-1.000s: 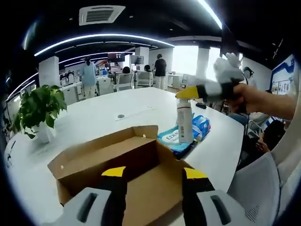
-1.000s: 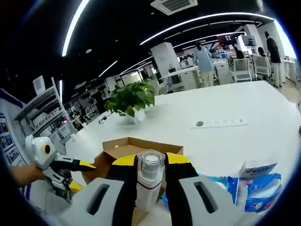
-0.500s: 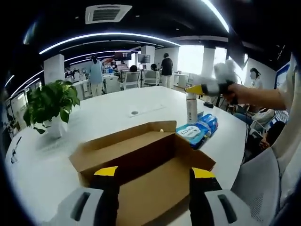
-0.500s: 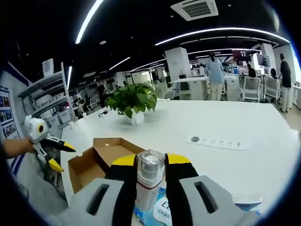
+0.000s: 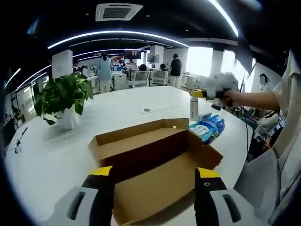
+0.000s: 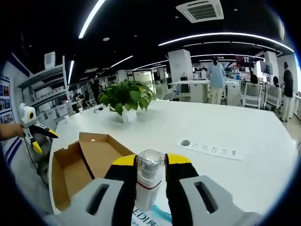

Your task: Operate the shoe box by opening the lid, removing the specified soft item, and placing it in the target area until the item is outside and the box remains undamaged.

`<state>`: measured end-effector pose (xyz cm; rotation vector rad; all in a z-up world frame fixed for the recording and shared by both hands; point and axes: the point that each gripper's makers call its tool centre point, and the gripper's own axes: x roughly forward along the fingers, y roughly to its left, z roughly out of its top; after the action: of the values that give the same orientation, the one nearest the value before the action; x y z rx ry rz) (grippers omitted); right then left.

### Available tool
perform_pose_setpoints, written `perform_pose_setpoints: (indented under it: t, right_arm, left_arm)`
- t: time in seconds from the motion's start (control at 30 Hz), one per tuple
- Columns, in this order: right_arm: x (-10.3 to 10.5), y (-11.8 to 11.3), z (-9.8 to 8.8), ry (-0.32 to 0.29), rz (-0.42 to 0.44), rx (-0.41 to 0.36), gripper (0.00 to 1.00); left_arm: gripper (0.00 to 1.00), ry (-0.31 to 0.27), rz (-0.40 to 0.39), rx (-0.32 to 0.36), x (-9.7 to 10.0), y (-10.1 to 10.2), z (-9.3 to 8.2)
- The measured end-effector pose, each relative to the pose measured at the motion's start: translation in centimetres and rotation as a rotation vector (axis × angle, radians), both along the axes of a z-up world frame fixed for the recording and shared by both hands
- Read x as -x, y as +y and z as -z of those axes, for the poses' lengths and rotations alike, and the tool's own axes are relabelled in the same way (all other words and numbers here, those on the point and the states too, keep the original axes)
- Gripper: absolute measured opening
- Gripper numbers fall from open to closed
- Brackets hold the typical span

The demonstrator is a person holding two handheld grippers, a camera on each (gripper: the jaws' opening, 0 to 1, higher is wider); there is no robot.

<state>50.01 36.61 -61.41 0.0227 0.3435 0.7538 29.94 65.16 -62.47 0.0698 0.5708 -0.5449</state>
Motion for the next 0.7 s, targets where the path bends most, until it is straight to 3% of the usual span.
perform_pose_setpoints:
  t: [0.23,0.7]
  right_arm:
    - [-1.7,0.1,1.8,-0.03,-0.018,0.045,0.2]
    - [-2.2,0.3,4.6,-0.037,-0.038,0.102,0.2]
  left_arm:
    - [0.8,-0.001,-0.011,-0.003,0.2,1.0,0.0]
    - [0.8,0.054,-0.033,-0.018,0.7,1.6,1.8]
